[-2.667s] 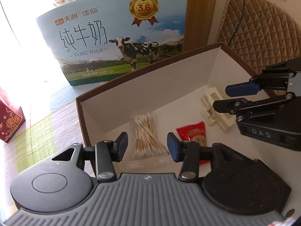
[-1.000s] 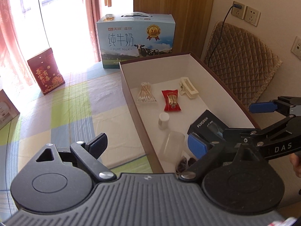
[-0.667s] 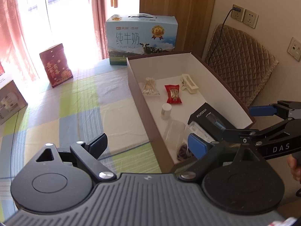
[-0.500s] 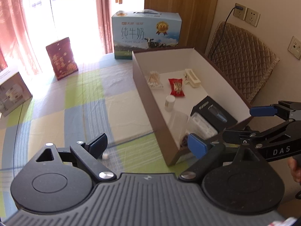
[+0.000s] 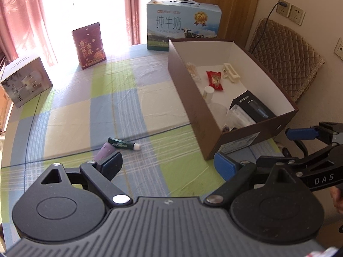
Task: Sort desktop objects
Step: 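Withdraw both tools from the box back over the two tubes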
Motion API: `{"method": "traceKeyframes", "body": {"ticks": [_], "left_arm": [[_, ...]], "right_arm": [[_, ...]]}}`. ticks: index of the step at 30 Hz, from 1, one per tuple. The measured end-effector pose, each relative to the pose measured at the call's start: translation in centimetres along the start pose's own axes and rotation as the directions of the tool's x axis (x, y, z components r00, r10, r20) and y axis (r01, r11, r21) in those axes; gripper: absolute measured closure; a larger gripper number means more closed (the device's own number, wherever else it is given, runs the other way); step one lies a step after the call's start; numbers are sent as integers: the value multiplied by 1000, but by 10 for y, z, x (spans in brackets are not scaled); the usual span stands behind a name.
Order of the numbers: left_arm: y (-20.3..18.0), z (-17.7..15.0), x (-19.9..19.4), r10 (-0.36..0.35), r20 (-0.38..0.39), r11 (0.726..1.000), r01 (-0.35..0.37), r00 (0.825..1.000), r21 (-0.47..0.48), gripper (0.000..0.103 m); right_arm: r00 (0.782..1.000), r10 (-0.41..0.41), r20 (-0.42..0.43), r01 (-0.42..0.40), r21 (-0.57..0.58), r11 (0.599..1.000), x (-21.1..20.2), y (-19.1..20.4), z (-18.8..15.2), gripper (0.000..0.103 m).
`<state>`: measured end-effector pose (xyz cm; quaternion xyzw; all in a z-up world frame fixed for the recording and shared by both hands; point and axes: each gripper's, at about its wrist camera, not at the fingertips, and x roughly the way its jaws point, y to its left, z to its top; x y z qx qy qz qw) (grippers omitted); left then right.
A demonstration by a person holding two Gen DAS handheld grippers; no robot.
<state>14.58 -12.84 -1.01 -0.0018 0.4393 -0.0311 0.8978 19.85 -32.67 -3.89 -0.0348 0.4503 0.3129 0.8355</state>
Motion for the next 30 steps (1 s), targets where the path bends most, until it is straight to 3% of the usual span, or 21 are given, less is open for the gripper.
{"method": "traceKeyframes", "body": {"ticks": [30], "left_arm": [[79, -43, 2, 73, -87, 992, -82, 993, -98, 13]], "right_arm": [[991, 74, -111, -78, -38, 996, 73, 80, -11, 2]]}}
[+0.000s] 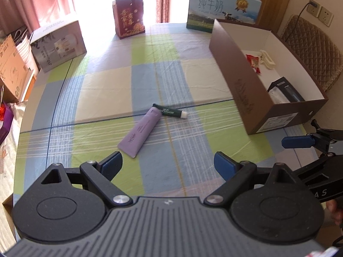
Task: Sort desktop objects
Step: 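Withdraw both tools from the box back over the two tubes, then approach the purple tube with the left tool while the right tool approaches the green lip gel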
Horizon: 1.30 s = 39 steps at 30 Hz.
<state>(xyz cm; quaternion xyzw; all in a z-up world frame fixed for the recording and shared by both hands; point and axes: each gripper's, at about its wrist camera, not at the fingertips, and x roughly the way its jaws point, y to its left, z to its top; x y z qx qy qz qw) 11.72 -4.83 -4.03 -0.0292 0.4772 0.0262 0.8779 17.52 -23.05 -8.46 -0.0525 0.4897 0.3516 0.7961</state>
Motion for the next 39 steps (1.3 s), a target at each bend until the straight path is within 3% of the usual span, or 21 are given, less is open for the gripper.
{"method": "traceKeyframes", "body": {"ticks": [11, 21, 31, 39], "left_arm": [[33, -2, 25, 0, -42, 999, -2, 999, -42, 13], [64, -1, 48, 9, -54, 998, -12, 999, -59, 13], [81, 7, 73, 21, -56, 999, -23, 998, -40, 14], [76, 9, 105, -7, -73, 999, 10, 997, 38, 23]], "right_arm": [[1000, 5, -19, -6, -26, 1000, 40, 20, 11, 2], [999, -41, -26, 40, -36, 999, 74, 22, 22, 2], [996, -78, -34, 77, -16, 997, 98, 13, 28, 2], [993, -117, -35, 118, 20, 993, 114, -1, 30, 2]]}}
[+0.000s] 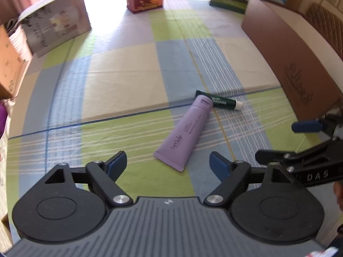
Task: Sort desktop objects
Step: 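Approach the purple tube with the left tool while the right tool approaches the green lip gel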
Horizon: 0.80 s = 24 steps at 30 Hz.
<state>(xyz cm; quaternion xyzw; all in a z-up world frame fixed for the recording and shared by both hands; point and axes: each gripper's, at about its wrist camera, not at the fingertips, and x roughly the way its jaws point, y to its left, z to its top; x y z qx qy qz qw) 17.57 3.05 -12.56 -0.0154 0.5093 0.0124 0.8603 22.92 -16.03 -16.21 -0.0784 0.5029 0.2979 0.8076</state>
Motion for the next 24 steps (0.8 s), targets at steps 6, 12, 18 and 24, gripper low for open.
{"method": "traceKeyframes", "body": {"ticks": [6, 12, 18, 24], "left_arm": [[-7, 7, 27, -24, -17, 995, 26, 1000, 100, 32], [-9, 18, 47, -65, -25, 982, 68, 998, 176, 41], [-16, 24, 59, -95, -18, 972, 97, 995, 216, 62], [-6, 23, 57, -81, -8, 982, 81, 997, 169, 71]], "right_arm": [[1000, -16, -12, 16, 21, 1000, 5, -6, 0, 2], [1000, -19, -22, 20, 55, 998, 11, -14, 0, 2], [1000, -20, -23, 22, 69, 997, 17, -13, 0, 2], [1000, -26, -17, 26, -7, 1000, 23, 0, 0, 2]]}}
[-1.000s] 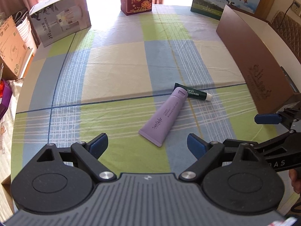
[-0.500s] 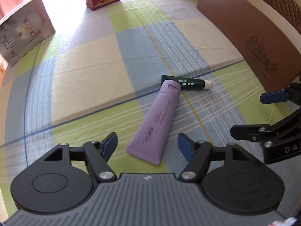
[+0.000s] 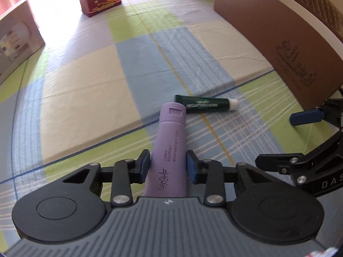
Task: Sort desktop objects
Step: 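Approach the purple tube with the left tool while the right tool approaches the green lip gel, then grasp the purple tube with the left tool while the right tool grasps the green lip gel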
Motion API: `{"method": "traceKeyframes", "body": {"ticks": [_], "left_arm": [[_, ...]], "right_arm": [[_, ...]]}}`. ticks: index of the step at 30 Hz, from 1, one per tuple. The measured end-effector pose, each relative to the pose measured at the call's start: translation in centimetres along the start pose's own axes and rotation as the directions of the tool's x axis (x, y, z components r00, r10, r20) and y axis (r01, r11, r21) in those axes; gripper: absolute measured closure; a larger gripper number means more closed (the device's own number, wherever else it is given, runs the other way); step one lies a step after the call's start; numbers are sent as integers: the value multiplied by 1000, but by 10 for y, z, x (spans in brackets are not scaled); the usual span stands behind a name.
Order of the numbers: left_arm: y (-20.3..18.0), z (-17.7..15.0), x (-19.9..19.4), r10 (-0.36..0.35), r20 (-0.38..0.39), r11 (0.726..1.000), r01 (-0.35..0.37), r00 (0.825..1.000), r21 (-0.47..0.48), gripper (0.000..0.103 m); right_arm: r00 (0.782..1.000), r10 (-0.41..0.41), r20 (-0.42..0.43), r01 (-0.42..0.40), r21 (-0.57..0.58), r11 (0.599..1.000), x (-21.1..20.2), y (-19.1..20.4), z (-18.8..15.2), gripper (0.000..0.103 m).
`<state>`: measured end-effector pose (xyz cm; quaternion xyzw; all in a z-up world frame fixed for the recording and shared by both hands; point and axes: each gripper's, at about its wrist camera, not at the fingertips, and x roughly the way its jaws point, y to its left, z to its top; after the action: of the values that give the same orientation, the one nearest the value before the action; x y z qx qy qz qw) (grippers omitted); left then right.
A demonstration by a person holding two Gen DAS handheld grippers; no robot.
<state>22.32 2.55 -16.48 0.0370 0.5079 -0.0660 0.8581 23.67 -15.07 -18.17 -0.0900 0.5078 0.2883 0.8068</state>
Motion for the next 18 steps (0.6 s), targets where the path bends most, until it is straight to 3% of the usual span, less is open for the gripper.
{"method": "traceKeyframes", "body": {"ticks": [10, 18], "left_arm": [[37, -27, -17, 81, -40, 982, -86, 996, -169, 71], [46, -30, -21, 85, -46, 972, -93, 995, -214, 71]], "right_arm": [[998, -25, 52, 35, -198, 980, 27, 22, 16, 5], [993, 41, 107, -8, -296, 955, 44, 34, 38, 25]]}}
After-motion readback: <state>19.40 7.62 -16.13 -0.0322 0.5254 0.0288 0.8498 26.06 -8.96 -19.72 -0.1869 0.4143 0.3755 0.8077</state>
